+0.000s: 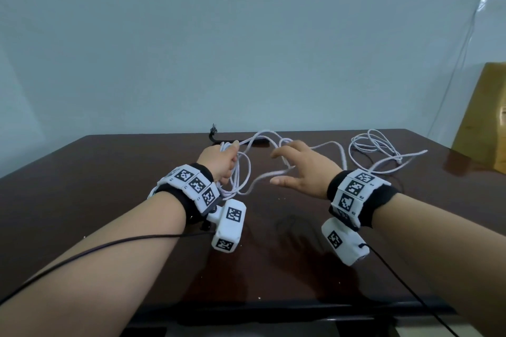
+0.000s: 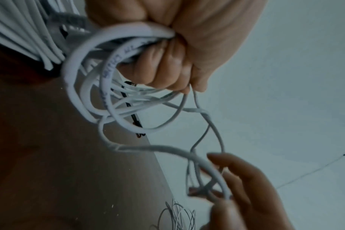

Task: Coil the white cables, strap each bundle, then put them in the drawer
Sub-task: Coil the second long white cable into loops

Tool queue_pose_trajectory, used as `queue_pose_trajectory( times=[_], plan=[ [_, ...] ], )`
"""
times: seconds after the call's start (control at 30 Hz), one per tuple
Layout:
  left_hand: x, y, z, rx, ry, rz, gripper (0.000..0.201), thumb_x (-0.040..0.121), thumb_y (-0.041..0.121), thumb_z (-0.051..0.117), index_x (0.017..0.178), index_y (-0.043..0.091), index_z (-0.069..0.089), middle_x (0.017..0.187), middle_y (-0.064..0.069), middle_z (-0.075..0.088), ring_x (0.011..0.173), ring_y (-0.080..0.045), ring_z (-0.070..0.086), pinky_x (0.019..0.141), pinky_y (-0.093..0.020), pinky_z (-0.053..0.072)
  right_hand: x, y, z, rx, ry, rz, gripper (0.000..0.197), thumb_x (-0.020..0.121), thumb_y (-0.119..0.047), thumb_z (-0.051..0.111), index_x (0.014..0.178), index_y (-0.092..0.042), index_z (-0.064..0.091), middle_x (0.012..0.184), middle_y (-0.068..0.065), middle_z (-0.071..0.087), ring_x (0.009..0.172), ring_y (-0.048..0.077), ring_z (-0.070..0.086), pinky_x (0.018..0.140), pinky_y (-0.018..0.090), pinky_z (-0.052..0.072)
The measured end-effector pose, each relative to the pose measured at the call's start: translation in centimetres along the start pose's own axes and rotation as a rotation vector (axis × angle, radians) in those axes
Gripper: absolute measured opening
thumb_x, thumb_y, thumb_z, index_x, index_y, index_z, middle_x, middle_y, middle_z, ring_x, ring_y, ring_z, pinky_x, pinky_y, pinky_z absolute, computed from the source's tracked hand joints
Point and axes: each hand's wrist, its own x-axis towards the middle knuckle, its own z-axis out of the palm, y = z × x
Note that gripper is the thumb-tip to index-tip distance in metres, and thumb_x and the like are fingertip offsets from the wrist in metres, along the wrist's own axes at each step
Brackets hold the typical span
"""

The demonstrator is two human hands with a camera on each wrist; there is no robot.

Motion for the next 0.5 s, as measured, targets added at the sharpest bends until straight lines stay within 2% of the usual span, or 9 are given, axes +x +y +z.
queue_pose_trajectory(
  times=[0.03,0.1,0.17,0.23,0.3,0.4,0.43,0.5],
  plan=[
    [0.0,0.0,-0.1,0.000,0.008,0.000,0.041,0.097,0.036,0.049,0.063,0.014,0.044,0.039,0.005,0.032,0.031,-0.009,0.022,0.039,-0.015,0.018,0.0,0.2,0.2,-0.033,-0.035,0.042,0.045,0.084,-0.053,0.057,0.123,-0.032,0.046,0.128,-0.003,0.047,0.109,0.019,0.056,0.092,0.038,0.047],
    [0.0,0.2,-0.1,0.006,0.027,0.007,0.041,0.097,0.035,0.049,0.061,0.015,0.042,0.039,0.005,0.031,0.030,-0.010,0.022,0.039,-0.015,0.018,0.4,0.5,0.2,-0.295,-0.100,0.102,0.033,0.089,-0.043,0.053,0.120,-0.031,0.047,0.122,-0.005,0.056,0.110,0.021,0.057,0.093,0.037,0.044],
    [-0.1,0.4,-0.4,-0.015,0.055,0.001,0.042,0.097,0.033,0.049,0.060,0.015,0.040,0.036,0.005,0.030,0.028,-0.009,0.021,0.037,-0.013,0.018,0.8,1.4,0.0,-0.583,-0.181,0.190,0.031,0.091,-0.027,0.051,0.122,-0.028,0.052,0.122,-0.004,0.059,0.118,0.021,0.051,0.097,0.039,0.037],
    [-0.1,0.6,-0.9,-0.039,0.062,-0.011,0.040,0.096,0.032,0.049,0.062,0.014,0.040,0.035,0.006,0.030,0.027,-0.008,0.021,0.035,-0.012,0.018,0.6,2.4,-0.6,-0.718,-0.293,0.352,0.035,0.089,-0.017,0.050,0.122,-0.024,0.055,0.125,-0.002,0.058,0.128,0.021,0.040,0.101,0.042,0.031],
    [-0.3,0.9,-1.6,-0.084,0.048,-0.021,0.038,0.097,0.032,0.050,0.064,0.014,0.040,0.036,0.006,0.030,0.028,-0.007,0.021,0.035,-0.011,0.017,0.0,3.5,-1.1,-0.742,-0.377,0.500,0.032,0.088,-0.016,0.051,0.118,-0.023,0.058,0.124,-0.001,0.058,0.129,0.023,0.036,0.102,0.044,0.028],
    [-0.3,1.1,-2.0,-0.146,0.058,-0.039,0.037,0.096,0.031,0.050,0.066,0.014,0.040,0.037,0.006,0.031,0.027,-0.007,0.022,0.036,-0.010,0.018,-1.0,4.5,-1.1,-0.736,-0.424,0.579,0.017,0.087,-0.020,0.053,0.104,-0.022,0.056,0.123,0.001,0.057,0.126,0.025,0.039,0.099,0.045,0.029],
    [-0.2,1.1,-2.0,-0.149,0.074,-0.045,0.036,0.096,0.031,0.050,0.066,0.014,0.041,0.037,0.005,0.031,0.027,-0.007,0.023,0.036,-0.011,0.018,-1.0,4.7,-1.1,-0.717,-0.440,0.593,0.021,0.087,-0.022,0.054,0.107,-0.022,0.054,0.127,0.002,0.054,0.129,0.026,0.037,0.099,0.046,0.029],
    [-0.1,1.2,-2.0,-0.170,0.111,-0.063,0.034,0.096,0.031,0.049,0.067,0.014,0.043,0.040,0.004,0.033,0.029,-0.008,0.024,0.036,-0.011,0.019,-0.8,5.1,-1.2,-0.613,-0.471,0.592,0.038,0.087,-0.025,0.056,0.124,-0.020,0.053,0.136,0.005,0.048,0.131,0.029,0.038,0.102,0.044,0.033]
  ],
)
